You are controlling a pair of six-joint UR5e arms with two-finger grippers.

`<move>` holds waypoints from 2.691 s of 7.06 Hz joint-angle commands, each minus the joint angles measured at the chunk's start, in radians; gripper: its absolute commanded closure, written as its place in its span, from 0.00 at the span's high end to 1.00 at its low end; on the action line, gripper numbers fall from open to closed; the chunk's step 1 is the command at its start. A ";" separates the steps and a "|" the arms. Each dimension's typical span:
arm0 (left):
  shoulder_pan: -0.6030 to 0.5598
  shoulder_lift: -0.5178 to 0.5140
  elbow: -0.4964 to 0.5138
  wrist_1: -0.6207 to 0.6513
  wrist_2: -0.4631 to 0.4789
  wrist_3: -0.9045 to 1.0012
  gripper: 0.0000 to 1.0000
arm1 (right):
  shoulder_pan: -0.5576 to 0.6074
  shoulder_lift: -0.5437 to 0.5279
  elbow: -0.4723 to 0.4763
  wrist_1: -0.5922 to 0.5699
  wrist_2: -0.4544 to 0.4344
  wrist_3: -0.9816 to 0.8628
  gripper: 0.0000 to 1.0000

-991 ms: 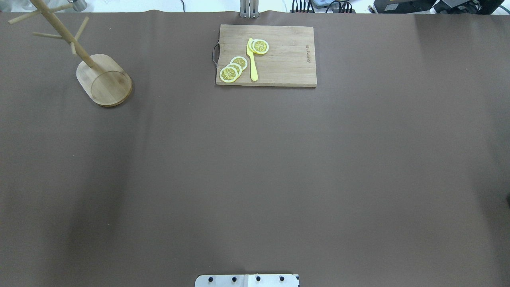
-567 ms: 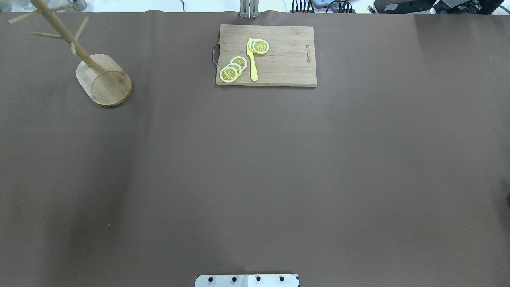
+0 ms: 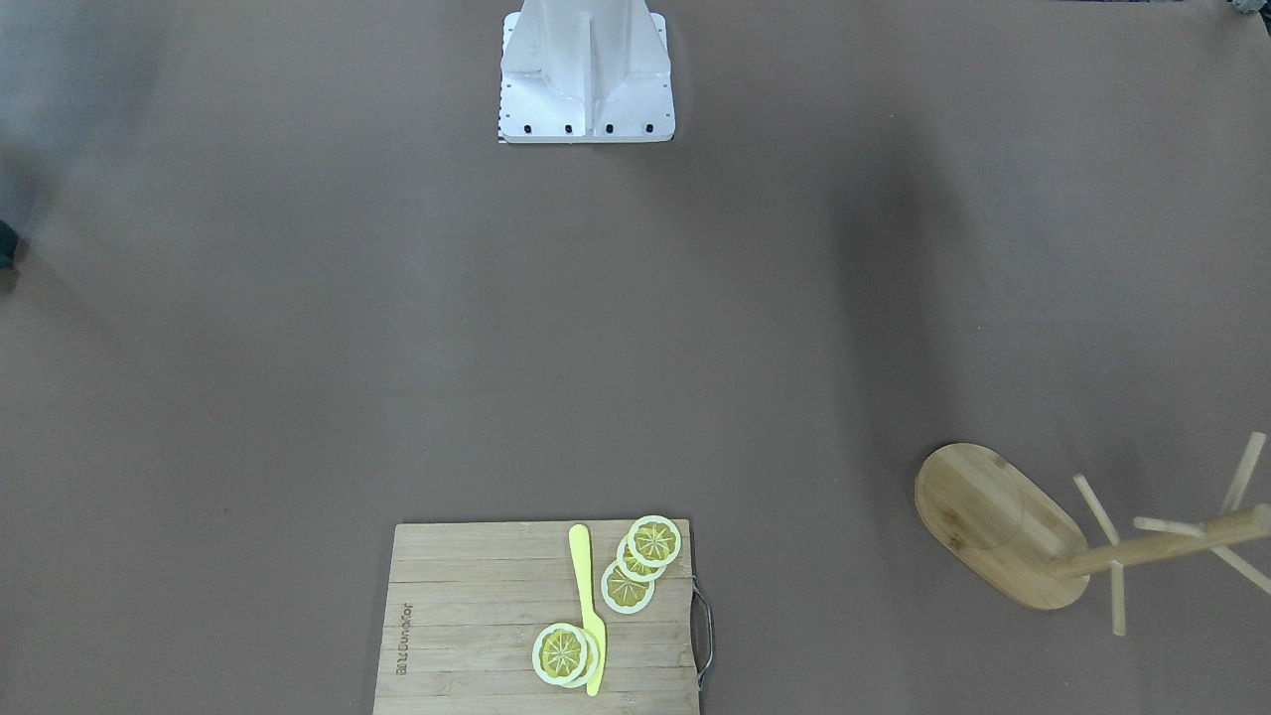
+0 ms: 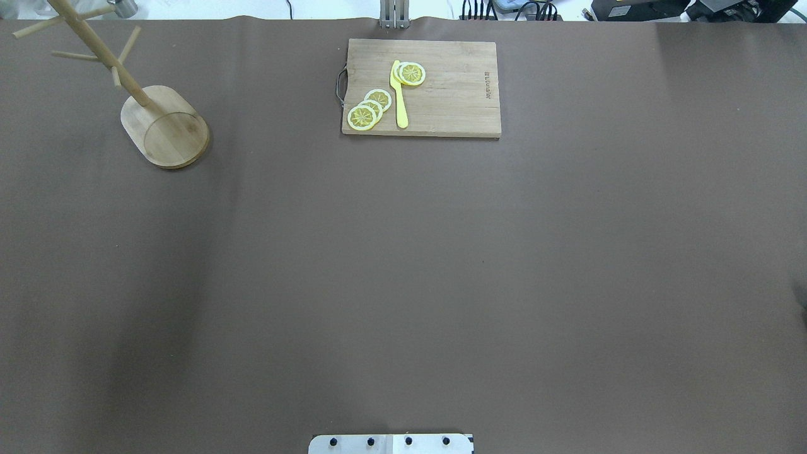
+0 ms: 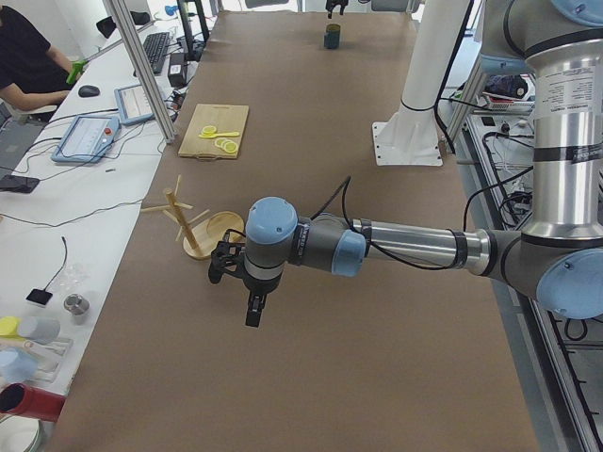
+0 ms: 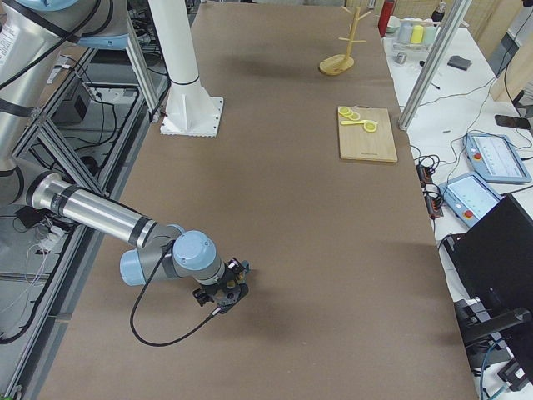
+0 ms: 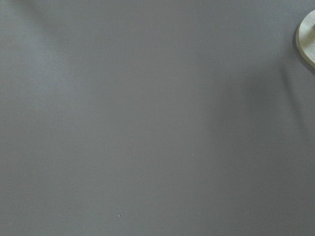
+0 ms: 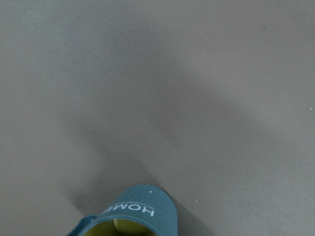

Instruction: Hang cup on storage rack

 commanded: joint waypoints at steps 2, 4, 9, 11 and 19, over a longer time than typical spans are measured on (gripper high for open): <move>0.000 -0.003 0.005 0.000 0.003 0.000 0.99 | -0.083 0.003 -0.003 0.036 0.015 0.035 1.00; 0.000 -0.005 0.005 0.000 0.003 0.000 0.99 | -0.105 0.003 -0.007 0.036 0.017 0.032 1.00; -0.002 -0.006 0.007 0.000 0.003 0.000 0.99 | -0.114 0.003 -0.056 0.073 0.038 0.023 0.08; -0.002 -0.003 0.007 0.000 0.003 0.000 0.99 | -0.116 0.020 -0.056 0.073 0.055 0.019 0.00; 0.000 -0.029 0.077 0.002 0.002 -0.003 0.99 | 0.148 0.455 -0.030 -0.017 0.118 -0.210 0.00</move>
